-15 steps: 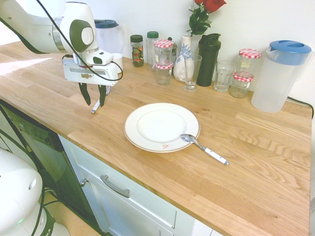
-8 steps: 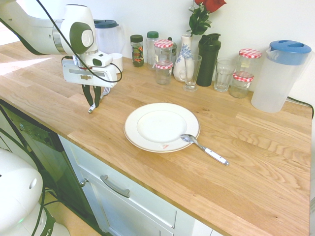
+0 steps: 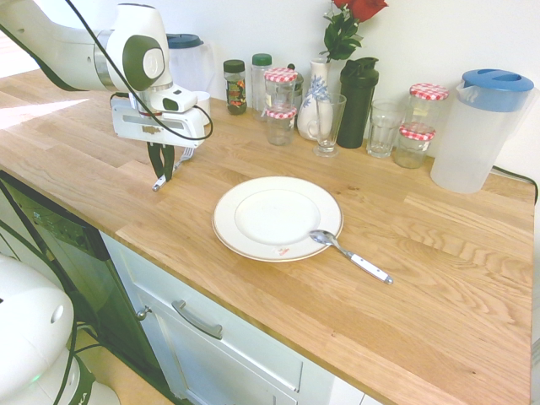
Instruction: Put the fork into the plate
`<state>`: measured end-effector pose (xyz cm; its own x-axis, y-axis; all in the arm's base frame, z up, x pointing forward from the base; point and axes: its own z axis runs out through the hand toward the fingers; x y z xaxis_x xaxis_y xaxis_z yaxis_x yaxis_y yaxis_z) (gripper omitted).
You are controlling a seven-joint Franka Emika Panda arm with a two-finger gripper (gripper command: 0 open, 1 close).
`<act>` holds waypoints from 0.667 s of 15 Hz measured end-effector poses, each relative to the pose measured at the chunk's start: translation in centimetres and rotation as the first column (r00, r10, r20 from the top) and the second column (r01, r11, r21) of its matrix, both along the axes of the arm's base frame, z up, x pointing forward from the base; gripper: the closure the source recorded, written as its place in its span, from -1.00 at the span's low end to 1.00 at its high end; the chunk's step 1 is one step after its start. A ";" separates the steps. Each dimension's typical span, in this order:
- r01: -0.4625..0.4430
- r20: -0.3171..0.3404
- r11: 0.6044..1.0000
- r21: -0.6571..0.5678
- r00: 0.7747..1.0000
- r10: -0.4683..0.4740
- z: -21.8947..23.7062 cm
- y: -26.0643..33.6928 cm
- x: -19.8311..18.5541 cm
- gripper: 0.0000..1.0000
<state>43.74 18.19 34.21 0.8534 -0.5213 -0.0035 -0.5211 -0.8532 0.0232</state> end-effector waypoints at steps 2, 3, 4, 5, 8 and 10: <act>0.030 0.025 0.999 0.015 0.999 -0.031 1.7 -1.7 0.0 1.00; 0.050 0.033 0.998 0.025 0.998 -0.051 2.3 -3.2 -0.5 1.00; 0.069 0.037 0.997 0.034 0.997 -0.071 2.7 -5.0 -1.1 1.00; 0.094 0.039 0.995 0.044 0.995 -0.096 3.0 -7.1 -1.9 1.00; 0.163 0.039 0.983 0.085 0.985 -0.166 2.9 -14.0 -5.0 1.00; 0.196 0.051 0.974 0.111 0.978 -0.202 3.0 -17.9 -7.0 1.00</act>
